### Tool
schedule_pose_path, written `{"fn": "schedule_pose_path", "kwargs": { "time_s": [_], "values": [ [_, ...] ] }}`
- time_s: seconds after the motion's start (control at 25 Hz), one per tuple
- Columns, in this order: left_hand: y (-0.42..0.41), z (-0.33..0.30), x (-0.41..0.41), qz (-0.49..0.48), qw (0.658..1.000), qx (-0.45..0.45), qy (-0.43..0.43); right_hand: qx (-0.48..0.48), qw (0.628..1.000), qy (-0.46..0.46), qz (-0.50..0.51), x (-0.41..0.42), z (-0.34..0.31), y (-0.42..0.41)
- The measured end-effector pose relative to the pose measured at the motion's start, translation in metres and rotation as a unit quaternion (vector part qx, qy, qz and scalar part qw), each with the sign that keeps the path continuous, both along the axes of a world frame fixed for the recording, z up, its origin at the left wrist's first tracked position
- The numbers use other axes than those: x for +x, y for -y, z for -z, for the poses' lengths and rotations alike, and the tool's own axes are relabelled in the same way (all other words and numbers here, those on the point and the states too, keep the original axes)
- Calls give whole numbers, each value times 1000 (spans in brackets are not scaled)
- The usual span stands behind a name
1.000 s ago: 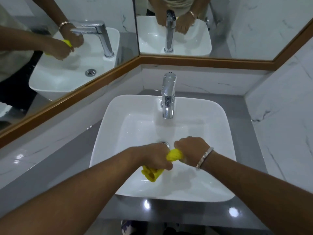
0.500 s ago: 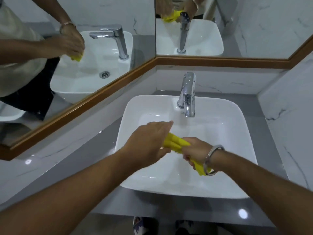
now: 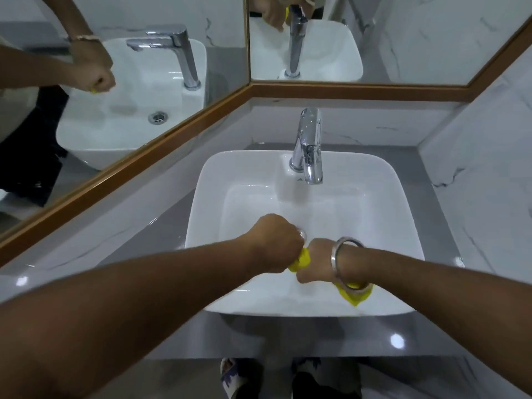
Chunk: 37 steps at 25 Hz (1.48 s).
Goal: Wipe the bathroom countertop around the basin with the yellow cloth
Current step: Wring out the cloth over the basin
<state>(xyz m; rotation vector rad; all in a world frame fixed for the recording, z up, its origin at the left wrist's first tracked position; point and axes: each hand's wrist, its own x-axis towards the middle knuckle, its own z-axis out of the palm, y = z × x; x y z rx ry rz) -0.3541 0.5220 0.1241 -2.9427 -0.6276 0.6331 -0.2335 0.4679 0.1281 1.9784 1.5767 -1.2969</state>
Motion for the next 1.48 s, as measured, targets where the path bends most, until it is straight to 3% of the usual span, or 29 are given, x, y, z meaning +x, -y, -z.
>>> {"fn": "schedule_pose_path", "kwargs": {
  "time_s": [0.08,0.16,0.24,0.32,0.44,0.48,0.52,0.56,0.6,0.72,0.8,0.84,0.88,0.96,1.0,1.04,1.08,1.16,1.24,1.32,1.48],
  "values": [
    [-6,-6,6,-50,994,-81,-53,128,976,106,-141,1,8,-6],
    [-16,-3,6,-167,942,-280,-78,222,936,144,-233,8,11,-16],
    [-16,3,-1,-308,818,-485,-16,305,886,143,-319,17,15,-27],
    [-4,9,-5,-413,655,-626,91,404,829,129,-364,29,19,-40],
    [25,22,-3,-461,386,-779,178,491,786,95,-365,37,25,-44],
    [33,25,-1,-453,313,-811,196,511,779,66,-356,37,31,-42],
    [39,29,1,-445,256,-832,209,521,779,38,-348,36,35,-41],
    [44,31,1,-441,221,-842,218,529,777,16,-341,34,37,-40],
    [45,33,1,-440,209,-845,222,530,781,10,-332,34,39,-39],
    [40,36,2,-456,236,-829,220,551,773,21,-312,35,43,-42],
    [29,33,-1,-470,291,-806,212,561,771,19,-299,35,43,-45],
    [23,30,-1,-471,356,-781,203,561,774,22,-294,36,42,-46],
    [15,26,-3,-462,461,-734,188,556,779,21,-289,37,44,-44],
    [0,18,-9,-382,728,-555,128,532,800,26,-275,39,46,-30],
    [-5,17,-12,-325,835,-433,95,512,818,33,-261,43,49,-21],
    [-9,15,-15,-274,909,-304,72,480,840,39,-248,48,51,-13],
    [-10,14,-18,-232,952,-185,72,439,868,44,-229,50,50,-6],
    [-4,18,-23,-164,980,-38,107,359,920,26,-155,52,38,4],
    [0,18,-24,-119,982,16,148,285,958,-16,-34,52,17,5],
    [-4,16,-24,-130,974,-25,182,265,962,-47,41,55,5,4],
    [-8,8,-13,-145,946,-233,175,232,964,-56,117,63,-5,33]
  ]
}}
